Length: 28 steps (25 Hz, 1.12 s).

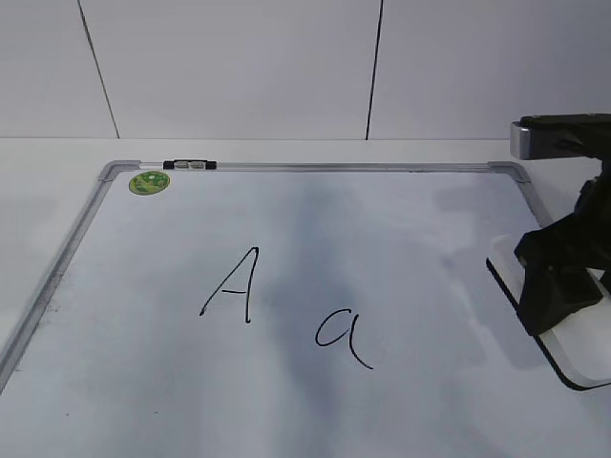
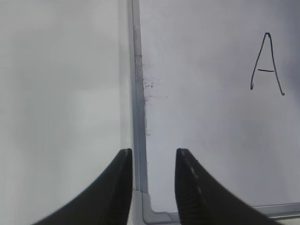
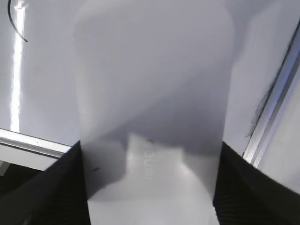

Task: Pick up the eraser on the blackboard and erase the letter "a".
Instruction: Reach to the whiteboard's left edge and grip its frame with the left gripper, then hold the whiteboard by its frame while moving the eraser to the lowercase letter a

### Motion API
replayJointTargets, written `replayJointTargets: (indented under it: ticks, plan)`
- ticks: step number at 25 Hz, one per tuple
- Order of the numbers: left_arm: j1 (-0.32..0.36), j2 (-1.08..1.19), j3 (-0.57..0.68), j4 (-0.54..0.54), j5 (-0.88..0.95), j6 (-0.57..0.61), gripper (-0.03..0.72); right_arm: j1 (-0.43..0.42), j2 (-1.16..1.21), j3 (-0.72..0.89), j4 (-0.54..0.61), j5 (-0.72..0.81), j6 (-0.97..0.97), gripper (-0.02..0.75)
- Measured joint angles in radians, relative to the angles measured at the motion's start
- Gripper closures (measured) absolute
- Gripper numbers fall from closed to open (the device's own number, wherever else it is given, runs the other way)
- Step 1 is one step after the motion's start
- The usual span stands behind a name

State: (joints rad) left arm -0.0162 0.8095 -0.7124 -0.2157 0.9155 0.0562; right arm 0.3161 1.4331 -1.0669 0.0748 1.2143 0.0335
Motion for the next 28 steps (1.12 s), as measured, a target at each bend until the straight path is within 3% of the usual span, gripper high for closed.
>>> replayJointTargets:
  ticks: [10,28]
  plan:
    - [0.0,0.348,-0.206,-0.014,-0.021,0.0,0.453,0.0,0.0,-0.001,0.001,0.004,0.0,0.178]
    - [0.0,0.699,-0.345,-0.009,-0.015,0.023,0.454,0.0,0.0,-0.001,0.013,0.006,0.003,0.178]
